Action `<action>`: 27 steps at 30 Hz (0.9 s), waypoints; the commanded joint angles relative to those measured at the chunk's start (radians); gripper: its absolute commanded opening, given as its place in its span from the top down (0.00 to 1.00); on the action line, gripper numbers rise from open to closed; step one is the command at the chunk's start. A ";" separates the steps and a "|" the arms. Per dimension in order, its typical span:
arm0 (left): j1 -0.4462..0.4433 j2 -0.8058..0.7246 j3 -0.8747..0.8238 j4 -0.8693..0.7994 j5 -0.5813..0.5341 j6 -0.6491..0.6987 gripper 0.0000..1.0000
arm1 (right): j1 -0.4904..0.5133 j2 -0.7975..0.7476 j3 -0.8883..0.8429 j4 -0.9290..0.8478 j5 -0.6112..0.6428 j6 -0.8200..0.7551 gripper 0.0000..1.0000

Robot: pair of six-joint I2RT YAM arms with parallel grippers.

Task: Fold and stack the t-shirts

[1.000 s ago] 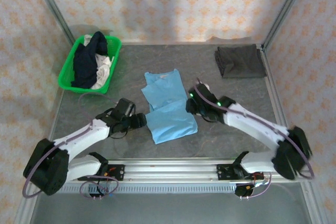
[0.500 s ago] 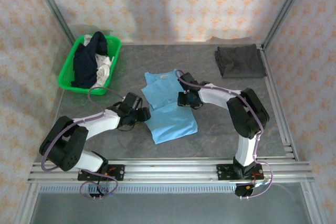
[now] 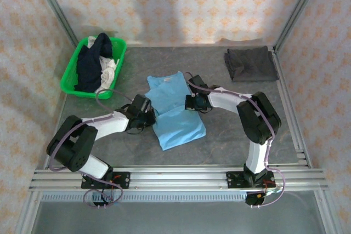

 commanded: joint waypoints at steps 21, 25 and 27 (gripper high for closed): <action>-0.003 -0.078 0.158 -0.087 -0.029 0.116 1.00 | -0.036 -0.191 -0.123 0.074 0.092 0.013 1.00; 0.015 0.028 0.188 -0.087 -0.037 0.139 1.00 | -0.063 -0.134 -0.127 0.096 0.059 0.013 1.00; 0.035 0.075 0.192 -0.079 -0.035 0.143 1.00 | -0.070 -0.107 -0.128 0.100 0.057 0.011 1.00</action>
